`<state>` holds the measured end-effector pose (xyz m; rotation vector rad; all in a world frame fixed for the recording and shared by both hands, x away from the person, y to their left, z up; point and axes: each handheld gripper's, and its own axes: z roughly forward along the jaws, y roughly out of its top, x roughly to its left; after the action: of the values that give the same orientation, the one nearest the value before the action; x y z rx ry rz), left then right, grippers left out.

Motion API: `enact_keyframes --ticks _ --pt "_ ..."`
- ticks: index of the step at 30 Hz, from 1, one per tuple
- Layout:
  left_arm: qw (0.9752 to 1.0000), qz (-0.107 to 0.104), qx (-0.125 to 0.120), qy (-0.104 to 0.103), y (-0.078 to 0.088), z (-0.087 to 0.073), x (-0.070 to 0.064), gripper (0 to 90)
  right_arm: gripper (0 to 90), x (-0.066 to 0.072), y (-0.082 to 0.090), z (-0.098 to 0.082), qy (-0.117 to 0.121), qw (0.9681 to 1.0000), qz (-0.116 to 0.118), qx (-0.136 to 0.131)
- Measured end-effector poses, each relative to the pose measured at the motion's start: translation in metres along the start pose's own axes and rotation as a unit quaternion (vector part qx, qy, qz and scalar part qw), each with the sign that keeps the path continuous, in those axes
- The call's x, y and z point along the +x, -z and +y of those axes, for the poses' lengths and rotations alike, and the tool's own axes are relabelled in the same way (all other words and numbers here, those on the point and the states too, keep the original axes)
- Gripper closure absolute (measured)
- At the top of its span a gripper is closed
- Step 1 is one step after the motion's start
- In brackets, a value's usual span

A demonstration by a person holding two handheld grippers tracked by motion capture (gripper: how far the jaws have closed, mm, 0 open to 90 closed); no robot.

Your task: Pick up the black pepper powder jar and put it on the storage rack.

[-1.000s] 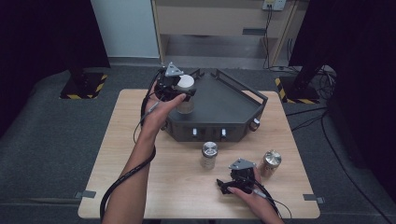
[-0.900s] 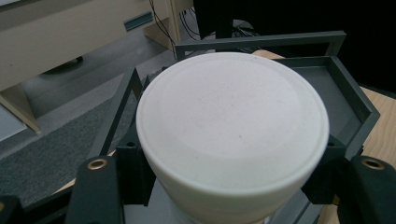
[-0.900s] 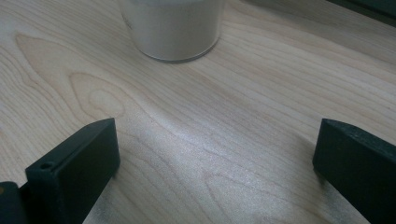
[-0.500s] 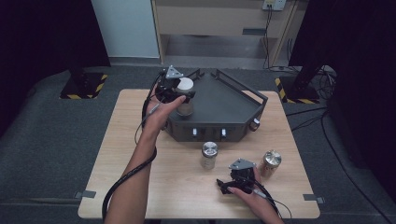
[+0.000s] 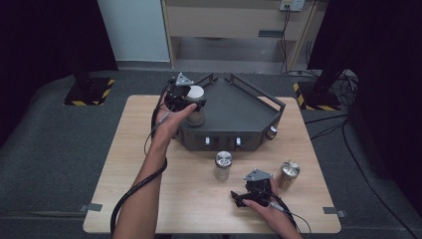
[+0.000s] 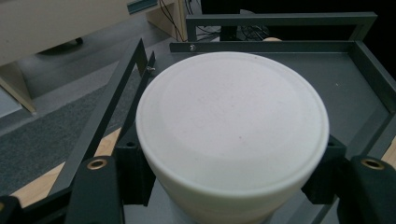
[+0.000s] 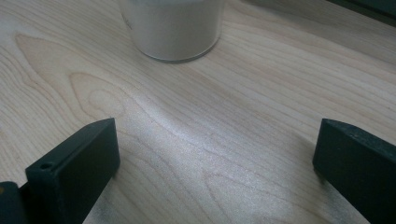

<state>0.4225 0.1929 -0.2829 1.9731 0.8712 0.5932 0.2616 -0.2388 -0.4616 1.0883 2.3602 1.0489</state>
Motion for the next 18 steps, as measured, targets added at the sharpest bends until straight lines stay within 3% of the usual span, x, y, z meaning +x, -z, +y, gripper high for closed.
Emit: enact_keyframes --ticks 18 --pt "1.0 0.0 0.004 -0.007 0.0002 0.0001 -0.0008 32.1 0.7 0.0001 0.0 0.0 0.0 1.0 0.0 0.0"
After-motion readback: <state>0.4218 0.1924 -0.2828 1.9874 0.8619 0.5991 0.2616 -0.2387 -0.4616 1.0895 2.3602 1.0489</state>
